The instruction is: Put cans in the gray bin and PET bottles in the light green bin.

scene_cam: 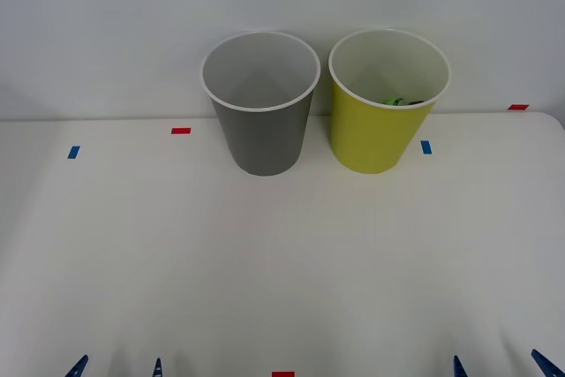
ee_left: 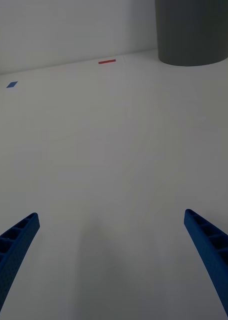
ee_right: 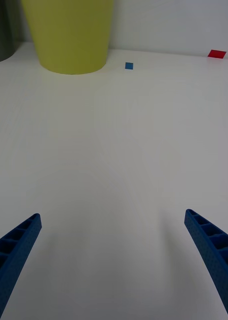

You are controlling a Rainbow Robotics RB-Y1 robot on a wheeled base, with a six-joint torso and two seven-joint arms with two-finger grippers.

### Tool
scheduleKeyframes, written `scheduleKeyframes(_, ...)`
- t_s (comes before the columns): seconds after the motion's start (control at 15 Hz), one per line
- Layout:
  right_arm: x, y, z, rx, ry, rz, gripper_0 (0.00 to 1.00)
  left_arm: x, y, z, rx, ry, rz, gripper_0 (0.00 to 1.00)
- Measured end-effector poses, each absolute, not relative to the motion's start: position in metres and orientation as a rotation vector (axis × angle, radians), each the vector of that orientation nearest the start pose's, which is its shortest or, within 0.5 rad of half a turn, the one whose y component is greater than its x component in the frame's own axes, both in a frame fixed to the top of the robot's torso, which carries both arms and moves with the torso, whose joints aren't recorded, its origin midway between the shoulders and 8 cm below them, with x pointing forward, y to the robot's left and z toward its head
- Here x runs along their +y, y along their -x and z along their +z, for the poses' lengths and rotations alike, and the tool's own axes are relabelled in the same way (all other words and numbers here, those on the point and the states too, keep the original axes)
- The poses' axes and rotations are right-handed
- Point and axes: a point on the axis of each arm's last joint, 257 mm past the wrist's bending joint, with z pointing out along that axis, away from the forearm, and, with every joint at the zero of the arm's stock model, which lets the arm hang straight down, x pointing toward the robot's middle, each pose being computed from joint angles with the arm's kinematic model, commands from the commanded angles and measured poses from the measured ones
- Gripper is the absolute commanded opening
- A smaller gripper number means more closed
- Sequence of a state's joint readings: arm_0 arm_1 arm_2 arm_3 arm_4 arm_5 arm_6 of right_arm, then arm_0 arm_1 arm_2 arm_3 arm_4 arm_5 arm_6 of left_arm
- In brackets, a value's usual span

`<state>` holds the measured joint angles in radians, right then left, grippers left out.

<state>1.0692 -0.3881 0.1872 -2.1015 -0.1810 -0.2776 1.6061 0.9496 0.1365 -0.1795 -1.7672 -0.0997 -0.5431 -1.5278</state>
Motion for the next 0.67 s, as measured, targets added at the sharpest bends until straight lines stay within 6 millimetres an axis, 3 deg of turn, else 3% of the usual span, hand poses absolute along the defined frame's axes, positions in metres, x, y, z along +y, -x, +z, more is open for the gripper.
scheduleKeyframes(0.67,-0.2839,-0.2197,-0.3028,1.855,0.092,-0.051,1.0,0.2554,-0.2228,-0.3501,1.753,-0.076,0.103,1.0)
